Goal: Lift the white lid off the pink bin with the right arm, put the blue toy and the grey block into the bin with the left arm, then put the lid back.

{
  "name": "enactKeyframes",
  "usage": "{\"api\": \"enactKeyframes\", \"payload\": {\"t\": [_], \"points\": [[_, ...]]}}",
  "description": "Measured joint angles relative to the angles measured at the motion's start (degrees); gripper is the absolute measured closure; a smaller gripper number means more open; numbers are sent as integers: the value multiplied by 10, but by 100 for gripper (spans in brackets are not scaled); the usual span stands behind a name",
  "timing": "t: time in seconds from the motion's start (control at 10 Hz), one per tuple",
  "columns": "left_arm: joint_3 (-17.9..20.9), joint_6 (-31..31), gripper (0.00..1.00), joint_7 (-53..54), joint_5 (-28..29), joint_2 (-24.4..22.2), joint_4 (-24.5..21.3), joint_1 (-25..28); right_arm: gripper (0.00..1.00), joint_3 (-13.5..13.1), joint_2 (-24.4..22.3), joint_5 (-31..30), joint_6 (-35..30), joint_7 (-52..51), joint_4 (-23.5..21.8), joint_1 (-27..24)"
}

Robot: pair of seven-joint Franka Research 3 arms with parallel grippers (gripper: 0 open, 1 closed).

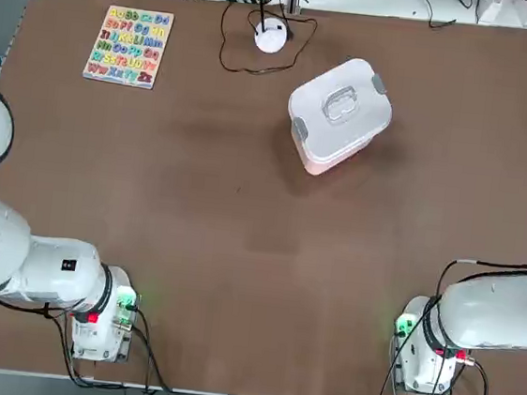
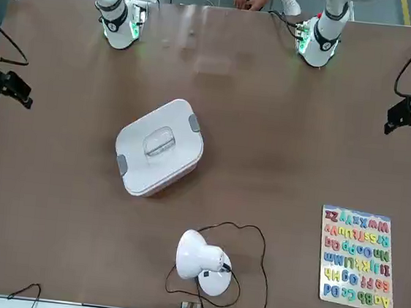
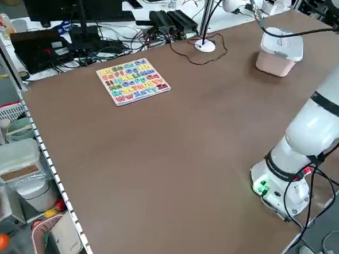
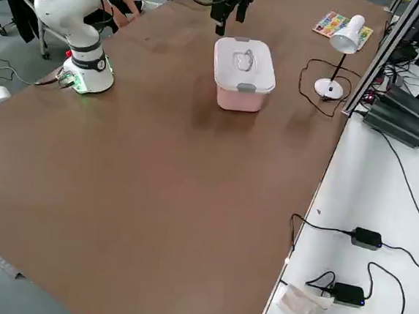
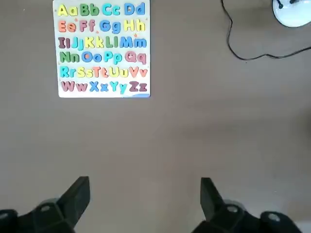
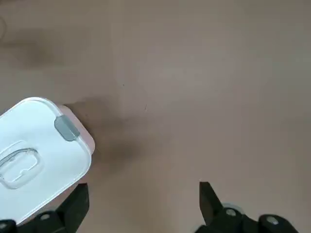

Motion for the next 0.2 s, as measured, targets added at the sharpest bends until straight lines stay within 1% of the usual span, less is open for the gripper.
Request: {"api": "enactKeyframes", "payload": {"t": [0.2], "points": [[0,-1,0,0,0,0,0,0,0,0,0,0,-3,0,0,0]]}}
